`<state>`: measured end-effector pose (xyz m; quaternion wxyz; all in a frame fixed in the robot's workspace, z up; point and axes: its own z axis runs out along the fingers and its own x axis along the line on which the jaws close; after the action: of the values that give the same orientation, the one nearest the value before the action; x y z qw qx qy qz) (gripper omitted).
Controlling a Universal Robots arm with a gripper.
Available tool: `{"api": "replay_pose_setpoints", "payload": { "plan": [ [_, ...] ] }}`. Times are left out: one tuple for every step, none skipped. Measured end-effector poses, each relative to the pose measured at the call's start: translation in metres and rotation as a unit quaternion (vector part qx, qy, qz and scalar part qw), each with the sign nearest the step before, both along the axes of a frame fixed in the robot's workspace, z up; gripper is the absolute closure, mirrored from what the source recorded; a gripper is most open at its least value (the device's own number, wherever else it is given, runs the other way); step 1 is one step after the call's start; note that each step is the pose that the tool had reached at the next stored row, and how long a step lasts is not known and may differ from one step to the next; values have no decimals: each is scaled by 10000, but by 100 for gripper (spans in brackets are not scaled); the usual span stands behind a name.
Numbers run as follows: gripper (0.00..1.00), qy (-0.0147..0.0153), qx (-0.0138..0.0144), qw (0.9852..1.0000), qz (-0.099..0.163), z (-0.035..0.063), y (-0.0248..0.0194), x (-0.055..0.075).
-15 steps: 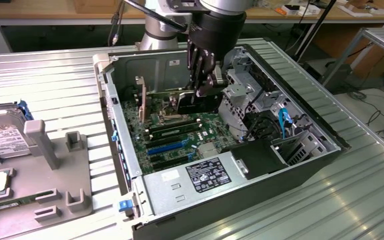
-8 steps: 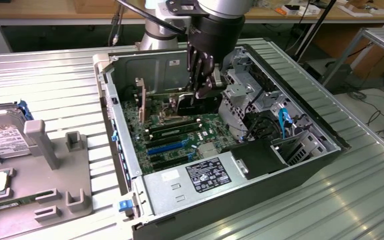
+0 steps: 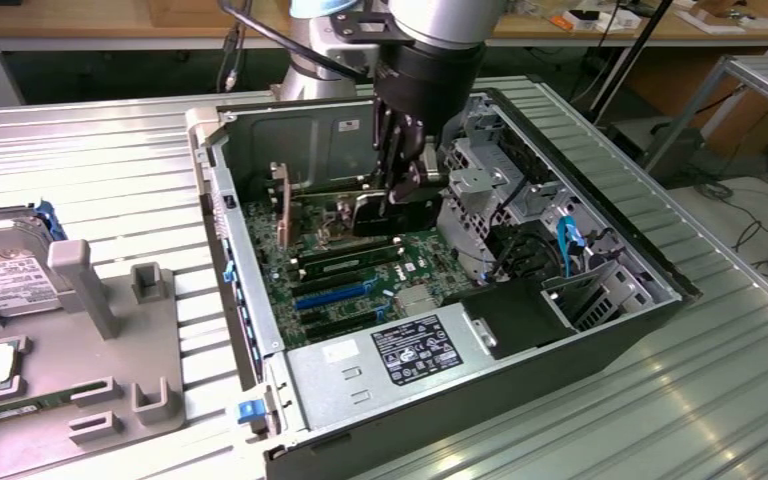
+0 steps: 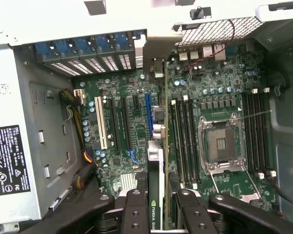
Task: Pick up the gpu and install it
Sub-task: 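Insert the gpu into the slot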
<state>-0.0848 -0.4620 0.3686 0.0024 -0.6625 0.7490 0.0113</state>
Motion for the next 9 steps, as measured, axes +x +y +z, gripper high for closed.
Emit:
{"api": "replay_pose_setpoints", "payload": {
  "plan": [
    [73,0,0,10000,0,-9,0,-3],
    [73,-1,0,10000,0,-19,0,-6],
    [73,-5,0,10000,1,-36,0,-10],
    [73,-9,0,10000,0,-50,0,-13],
    [73,-16,0,10000,1,-76,0,-18],
    [73,-17,0,10000,1,-88,0,-21],
    [73,-19,0,10000,1,-102,0,-23],
    [73,-22,0,10000,1,-117,0,-26],
    [73,-26,0,10000,0,-134,0,-32]
  ]
}}
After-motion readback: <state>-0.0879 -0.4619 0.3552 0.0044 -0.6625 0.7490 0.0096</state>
